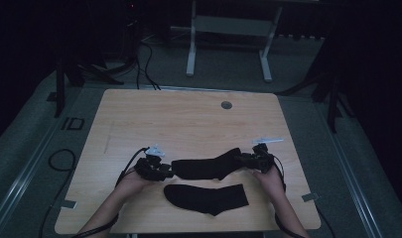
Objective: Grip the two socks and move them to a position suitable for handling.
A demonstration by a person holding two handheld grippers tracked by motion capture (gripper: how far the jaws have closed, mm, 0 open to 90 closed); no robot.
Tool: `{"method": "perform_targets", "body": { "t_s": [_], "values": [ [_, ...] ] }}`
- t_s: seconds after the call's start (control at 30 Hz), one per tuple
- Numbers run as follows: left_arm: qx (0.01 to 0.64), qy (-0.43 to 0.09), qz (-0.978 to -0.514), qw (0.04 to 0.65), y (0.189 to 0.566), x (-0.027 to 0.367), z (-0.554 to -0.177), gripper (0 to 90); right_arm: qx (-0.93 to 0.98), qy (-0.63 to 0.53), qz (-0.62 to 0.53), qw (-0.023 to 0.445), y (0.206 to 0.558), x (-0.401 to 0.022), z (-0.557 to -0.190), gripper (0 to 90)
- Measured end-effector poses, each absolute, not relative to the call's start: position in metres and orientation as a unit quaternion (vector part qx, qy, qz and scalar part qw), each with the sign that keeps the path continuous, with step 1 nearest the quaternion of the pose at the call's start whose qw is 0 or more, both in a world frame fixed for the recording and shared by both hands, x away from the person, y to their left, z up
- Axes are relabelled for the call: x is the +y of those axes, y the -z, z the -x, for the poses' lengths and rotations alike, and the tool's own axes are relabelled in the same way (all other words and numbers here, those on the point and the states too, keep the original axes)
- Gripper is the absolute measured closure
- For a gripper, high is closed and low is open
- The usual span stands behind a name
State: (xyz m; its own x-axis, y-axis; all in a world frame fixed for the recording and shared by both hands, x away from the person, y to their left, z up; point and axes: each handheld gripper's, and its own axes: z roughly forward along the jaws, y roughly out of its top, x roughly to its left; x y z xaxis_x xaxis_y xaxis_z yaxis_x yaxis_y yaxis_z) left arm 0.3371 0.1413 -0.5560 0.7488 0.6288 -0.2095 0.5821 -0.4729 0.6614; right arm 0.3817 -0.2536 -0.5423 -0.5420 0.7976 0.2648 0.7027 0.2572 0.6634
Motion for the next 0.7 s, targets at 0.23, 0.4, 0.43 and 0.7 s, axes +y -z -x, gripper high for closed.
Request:
{"method": "perform_targets", "body": {
  "t_s": [0.23,0.4,0.43,0.7],
  "values": [
    [0.387,-0.09,-0.843,0.363,0.55,0.146,-0.338,62.2,0.786,-0.366,-0.486,0.111,0.536,-0.265,-0.379,48.3],
    [0.376,-0.107,-0.832,0.393,0.54,0.136,-0.334,72.2,0.792,-0.366,-0.469,0.141,0.531,-0.262,-0.376,67.6],
    [0.37,-0.104,-0.834,0.395,0.539,0.13,-0.334,76.1,0.789,-0.366,-0.468,0.156,0.529,-0.261,-0.375,74.5],
    [0.364,-0.076,-0.855,0.362,0.554,0.108,-0.345,87.9,0.814,-0.349,-0.446,0.13,0.541,-0.248,-0.38,89.6]
  ]
}}
